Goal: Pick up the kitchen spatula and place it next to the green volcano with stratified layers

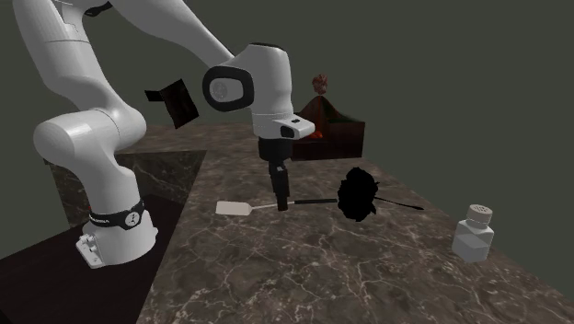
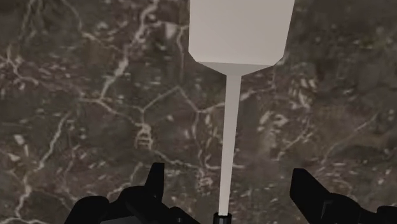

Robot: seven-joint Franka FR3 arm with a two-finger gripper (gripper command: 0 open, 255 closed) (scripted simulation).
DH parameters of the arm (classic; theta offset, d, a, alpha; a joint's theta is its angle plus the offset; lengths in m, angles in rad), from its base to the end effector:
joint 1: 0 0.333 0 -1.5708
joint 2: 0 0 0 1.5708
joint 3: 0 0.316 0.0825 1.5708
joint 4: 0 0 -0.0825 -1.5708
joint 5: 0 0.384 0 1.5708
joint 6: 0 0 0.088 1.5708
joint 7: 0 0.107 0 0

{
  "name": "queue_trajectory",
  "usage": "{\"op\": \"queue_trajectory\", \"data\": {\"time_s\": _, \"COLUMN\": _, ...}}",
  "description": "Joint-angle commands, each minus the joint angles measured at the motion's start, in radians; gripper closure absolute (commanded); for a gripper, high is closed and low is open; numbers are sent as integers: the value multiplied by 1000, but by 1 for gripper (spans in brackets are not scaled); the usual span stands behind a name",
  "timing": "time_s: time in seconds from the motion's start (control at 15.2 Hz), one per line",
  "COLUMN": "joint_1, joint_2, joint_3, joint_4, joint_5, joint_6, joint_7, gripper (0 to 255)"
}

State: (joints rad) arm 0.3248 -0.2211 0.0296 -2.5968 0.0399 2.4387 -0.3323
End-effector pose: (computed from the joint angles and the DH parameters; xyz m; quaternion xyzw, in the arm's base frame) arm 0.4047 0.1495 0.3385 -0.9461 -0.3222 -0.0314 0.0105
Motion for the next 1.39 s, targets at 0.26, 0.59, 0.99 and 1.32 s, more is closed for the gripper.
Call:
{"op": "queue_trajectory", "data": {"time_s": 0.26, "joint_1": 0, "joint_2": 0, "joint_3": 0, "joint_4": 0, "joint_5": 0, "joint_6": 0, "joint_7": 0, "gripper": 255}}
{"op": "queue_trajectory", "data": {"time_s": 0.59, "joint_1": 0, "joint_2": 0, "joint_3": 0, "joint_4": 0, "joint_5": 0, "joint_6": 0, "joint_7": 0, "gripper": 255}}
{"op": "queue_trajectory", "data": {"time_s": 0.99, "joint_1": 0, "joint_2": -50, "joint_3": -1, "joint_4": 29, "joint_5": -1, "joint_6": -78, "joint_7": 2, "gripper": 255}}
{"op": "queue_trajectory", "data": {"time_s": 1.32, "joint_1": -1, "joint_2": -92, "joint_3": -1, "joint_4": 63, "joint_5": -3, "joint_6": -156, "joint_7": 3, "gripper": 255}}
